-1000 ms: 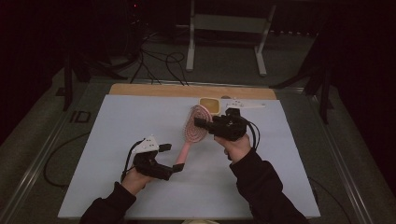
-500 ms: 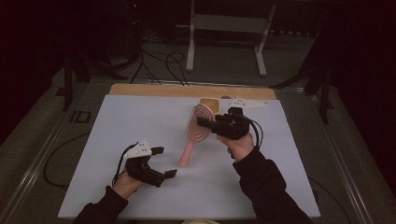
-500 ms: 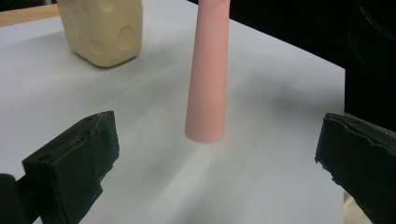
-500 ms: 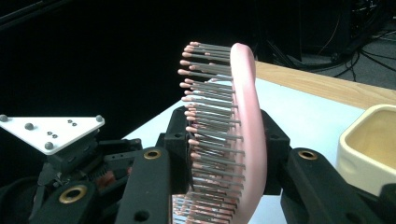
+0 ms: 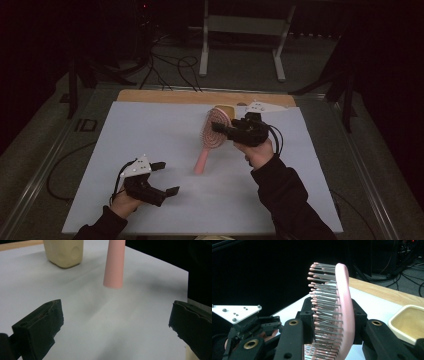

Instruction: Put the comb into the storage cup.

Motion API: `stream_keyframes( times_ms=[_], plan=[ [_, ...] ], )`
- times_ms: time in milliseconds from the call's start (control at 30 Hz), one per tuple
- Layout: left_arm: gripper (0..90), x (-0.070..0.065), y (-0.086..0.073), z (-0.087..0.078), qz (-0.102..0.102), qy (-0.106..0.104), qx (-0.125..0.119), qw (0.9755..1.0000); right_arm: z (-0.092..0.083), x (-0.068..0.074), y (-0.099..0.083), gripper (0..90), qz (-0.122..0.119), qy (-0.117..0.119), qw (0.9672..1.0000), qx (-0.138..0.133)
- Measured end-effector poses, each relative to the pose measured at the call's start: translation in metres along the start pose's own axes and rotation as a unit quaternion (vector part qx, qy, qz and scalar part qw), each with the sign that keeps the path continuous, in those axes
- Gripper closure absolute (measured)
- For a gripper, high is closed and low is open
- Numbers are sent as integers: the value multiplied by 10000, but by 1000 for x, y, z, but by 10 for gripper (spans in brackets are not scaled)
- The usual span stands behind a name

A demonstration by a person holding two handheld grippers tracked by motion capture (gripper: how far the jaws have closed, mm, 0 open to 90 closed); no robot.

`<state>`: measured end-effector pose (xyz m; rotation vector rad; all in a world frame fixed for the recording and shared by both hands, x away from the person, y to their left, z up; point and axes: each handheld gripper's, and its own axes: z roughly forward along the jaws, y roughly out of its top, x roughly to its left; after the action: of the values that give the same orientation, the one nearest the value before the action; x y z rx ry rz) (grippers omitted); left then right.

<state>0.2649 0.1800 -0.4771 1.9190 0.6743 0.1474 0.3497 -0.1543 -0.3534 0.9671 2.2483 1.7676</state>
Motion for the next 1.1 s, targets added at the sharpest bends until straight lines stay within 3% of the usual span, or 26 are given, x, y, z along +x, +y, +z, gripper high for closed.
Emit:
stream_keyframes(
  times_ms=[367,1100],
  plan=[
    [1,3,-15,-10,-11,152,-2,9999,-6,-5,12,649,-103,-80,9999,-109],
    [1,6,-20,-15,74,288,-84,9995,-13,-23,45,649,-182,-386,9985,-335]
  ],
)
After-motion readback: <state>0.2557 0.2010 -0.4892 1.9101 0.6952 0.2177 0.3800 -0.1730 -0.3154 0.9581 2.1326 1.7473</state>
